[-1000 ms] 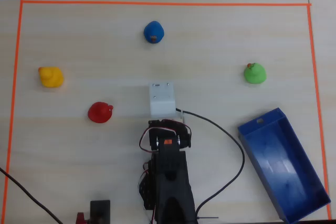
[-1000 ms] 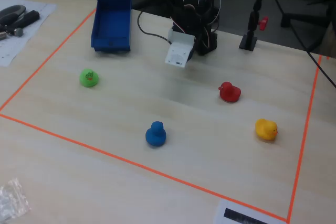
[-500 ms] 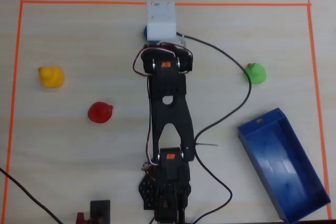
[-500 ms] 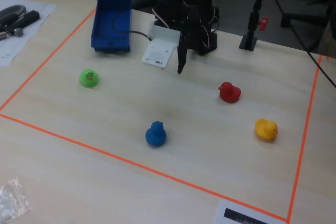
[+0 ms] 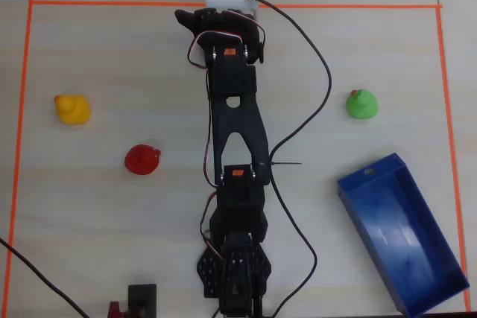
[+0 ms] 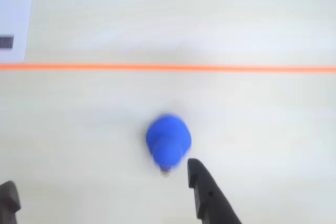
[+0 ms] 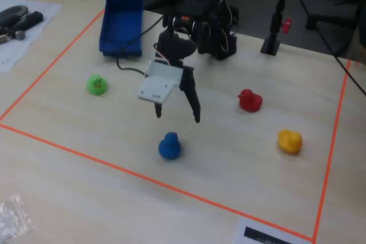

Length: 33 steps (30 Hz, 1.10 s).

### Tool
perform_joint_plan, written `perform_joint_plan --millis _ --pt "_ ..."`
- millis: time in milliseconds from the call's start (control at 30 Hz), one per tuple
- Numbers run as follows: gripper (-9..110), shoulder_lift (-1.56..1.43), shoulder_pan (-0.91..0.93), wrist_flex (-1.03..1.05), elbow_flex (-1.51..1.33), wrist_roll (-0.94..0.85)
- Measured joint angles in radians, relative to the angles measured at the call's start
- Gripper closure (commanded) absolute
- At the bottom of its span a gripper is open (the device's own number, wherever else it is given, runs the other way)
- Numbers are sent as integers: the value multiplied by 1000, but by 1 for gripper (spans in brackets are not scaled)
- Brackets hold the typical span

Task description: Grasp blue duck and put it into box.

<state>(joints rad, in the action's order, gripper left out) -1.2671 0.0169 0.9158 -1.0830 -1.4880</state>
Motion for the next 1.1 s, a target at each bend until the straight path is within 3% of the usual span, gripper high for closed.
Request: perform_joint_plan --millis 1100 --pt "58 233 61 -405 -264 -118"
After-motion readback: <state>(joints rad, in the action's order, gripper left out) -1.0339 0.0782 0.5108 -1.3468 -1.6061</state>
